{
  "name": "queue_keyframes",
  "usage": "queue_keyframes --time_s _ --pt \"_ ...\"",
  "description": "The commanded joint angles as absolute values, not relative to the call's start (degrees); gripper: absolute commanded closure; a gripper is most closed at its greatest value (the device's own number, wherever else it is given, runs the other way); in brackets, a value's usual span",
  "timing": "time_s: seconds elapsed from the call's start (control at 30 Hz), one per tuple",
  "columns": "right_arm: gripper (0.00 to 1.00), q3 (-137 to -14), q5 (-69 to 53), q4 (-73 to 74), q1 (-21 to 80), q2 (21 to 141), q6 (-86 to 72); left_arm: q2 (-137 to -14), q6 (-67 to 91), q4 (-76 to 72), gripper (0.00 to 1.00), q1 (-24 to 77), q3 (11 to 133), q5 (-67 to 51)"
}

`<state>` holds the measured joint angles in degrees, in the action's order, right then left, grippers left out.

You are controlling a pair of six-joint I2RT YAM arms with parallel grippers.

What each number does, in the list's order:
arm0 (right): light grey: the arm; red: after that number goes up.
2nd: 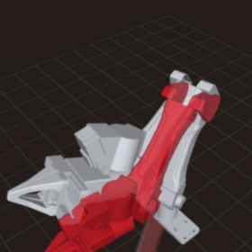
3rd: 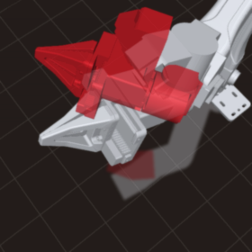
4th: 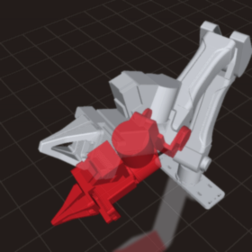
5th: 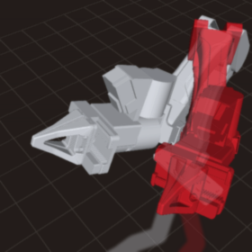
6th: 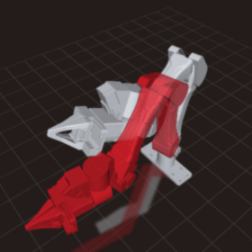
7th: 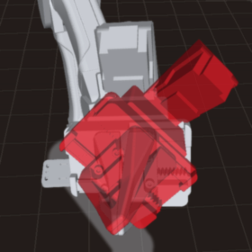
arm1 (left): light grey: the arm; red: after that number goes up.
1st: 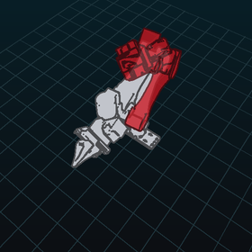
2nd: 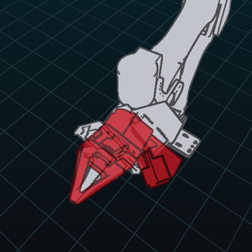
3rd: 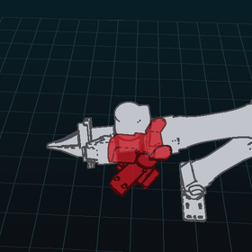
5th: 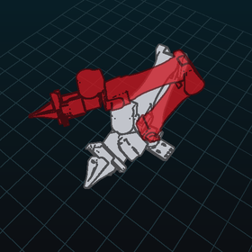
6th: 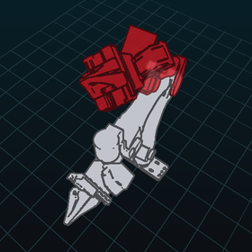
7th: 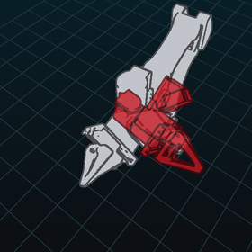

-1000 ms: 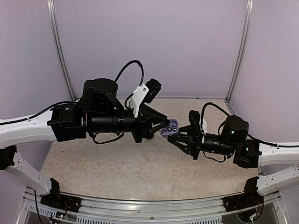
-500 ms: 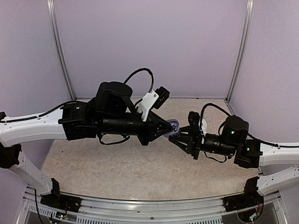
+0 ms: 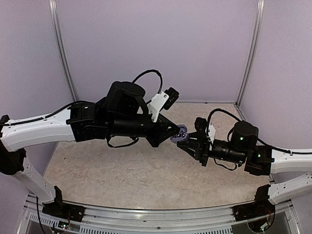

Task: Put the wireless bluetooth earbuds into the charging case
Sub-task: Adjust the right earbud in the right side groove of the charging case.

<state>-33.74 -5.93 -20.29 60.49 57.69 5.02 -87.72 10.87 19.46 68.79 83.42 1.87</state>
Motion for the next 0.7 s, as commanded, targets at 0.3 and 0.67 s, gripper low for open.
queue_keyframes --time_s 0.3,0.67 --pt "1.00 -35.77 -4.40 -19.61 61.27 56.62 6.41 -90.12 12.13 23.16 0.82 68.30 87.36 1.85" --pt "1.00 -35.99 -4.05 -19.42 61.26 56.34 6.94 -92.65 12.89 25.52 0.79 68.12 89.27 1.59"
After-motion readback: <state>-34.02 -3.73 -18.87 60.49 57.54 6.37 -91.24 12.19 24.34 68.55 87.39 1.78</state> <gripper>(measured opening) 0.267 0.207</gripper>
